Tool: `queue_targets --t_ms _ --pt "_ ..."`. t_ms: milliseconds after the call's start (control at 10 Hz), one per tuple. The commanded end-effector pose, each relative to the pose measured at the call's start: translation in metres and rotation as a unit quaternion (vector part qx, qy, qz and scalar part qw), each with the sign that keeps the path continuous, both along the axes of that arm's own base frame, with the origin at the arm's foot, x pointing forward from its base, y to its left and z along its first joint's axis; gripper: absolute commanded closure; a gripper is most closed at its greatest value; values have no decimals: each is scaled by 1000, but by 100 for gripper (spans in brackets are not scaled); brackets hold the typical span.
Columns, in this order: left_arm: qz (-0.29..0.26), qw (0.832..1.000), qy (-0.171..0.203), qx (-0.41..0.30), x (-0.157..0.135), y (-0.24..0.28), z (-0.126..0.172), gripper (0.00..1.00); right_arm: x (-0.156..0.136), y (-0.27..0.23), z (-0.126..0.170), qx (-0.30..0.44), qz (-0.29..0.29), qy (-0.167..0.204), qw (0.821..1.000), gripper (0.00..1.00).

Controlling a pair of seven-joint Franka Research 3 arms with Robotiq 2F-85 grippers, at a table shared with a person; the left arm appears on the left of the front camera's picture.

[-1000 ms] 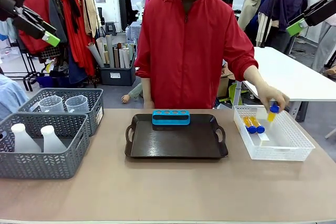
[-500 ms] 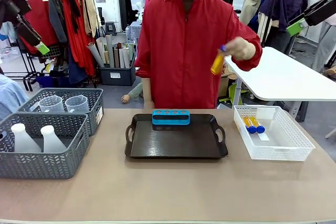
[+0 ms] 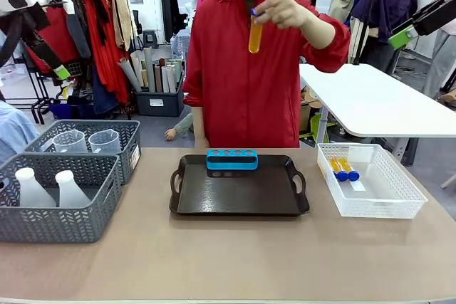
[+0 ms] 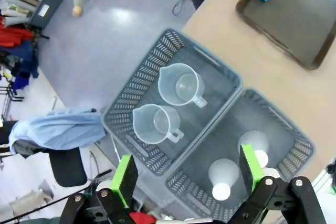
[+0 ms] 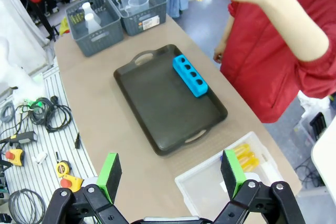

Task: Prepare the laboratory tools.
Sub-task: Pick up one Large Measuring Cup and place it on the Handle tray.

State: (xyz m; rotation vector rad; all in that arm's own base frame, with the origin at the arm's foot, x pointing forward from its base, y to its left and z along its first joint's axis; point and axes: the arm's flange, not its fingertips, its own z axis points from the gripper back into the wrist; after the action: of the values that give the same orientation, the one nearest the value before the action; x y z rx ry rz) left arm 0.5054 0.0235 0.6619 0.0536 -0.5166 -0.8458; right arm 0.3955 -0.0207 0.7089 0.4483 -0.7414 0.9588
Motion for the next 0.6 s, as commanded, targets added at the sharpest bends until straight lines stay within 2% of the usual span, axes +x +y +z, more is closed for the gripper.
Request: queue_targets --t_ms 0,200,300,500 --pt "-5 1000 -6 3 -4 1 5 0 -2 1 2 3 4 -2 1000 0" --pt "-1 1000 -1 0 -1 -1 1 0 -2 1 2 3 4 -2 1000 0" --pt "84 994 -10 74 5 0 -3 0 -2 1 2 3 4 -2 1000 0" --pt "192 976 15 102 24 1 -33 0 -2 1 2 3 4 -2 1000 0"
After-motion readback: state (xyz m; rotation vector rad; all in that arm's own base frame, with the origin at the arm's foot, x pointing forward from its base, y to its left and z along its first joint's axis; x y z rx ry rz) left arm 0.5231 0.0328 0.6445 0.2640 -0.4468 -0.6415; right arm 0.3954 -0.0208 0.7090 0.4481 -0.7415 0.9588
